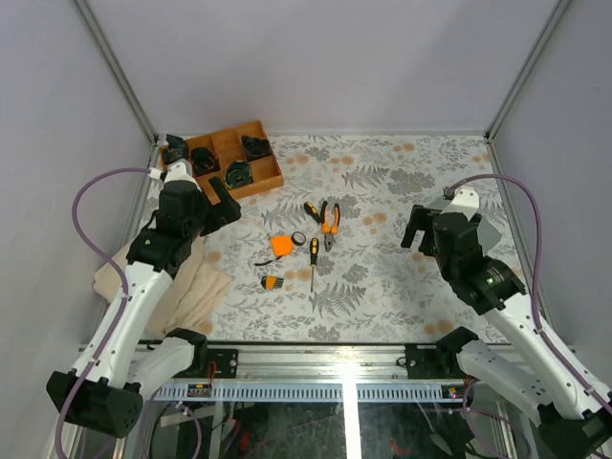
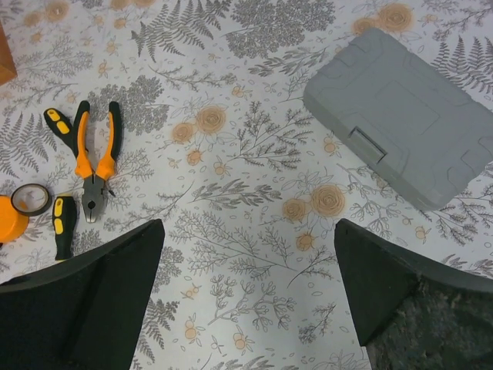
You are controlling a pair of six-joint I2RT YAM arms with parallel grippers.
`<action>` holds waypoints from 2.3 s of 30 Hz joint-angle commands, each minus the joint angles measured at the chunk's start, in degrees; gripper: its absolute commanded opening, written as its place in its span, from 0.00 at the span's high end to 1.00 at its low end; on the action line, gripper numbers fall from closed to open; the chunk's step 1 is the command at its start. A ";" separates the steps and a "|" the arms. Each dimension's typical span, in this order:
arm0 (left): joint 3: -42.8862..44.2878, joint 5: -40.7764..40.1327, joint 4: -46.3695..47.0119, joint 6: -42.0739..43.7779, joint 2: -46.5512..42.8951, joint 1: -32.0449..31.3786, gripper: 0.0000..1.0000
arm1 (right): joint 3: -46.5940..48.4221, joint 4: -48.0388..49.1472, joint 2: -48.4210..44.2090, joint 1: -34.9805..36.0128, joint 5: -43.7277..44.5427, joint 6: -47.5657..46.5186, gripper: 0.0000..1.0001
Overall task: Sort the tools into containers
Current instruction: Move the storage box to the center of the board.
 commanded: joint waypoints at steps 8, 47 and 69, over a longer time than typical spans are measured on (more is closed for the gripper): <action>0.06 4.89 0.96 2.14 0.18 0.99 0.00 | 7.54 -7.28 6.76 -1.22 -0.35 4.80 0.01; -4.48 1.80 1.43 0.28 -0.46 1.28 0.00 | 22.93 12.47 49.67 -48.26 -21.57 -2.16 0.01; -3.98 8.38 3.72 -0.83 1.69 1.30 0.00 | 17.88 17.58 58.16 -56.94 -38.08 -1.23 0.00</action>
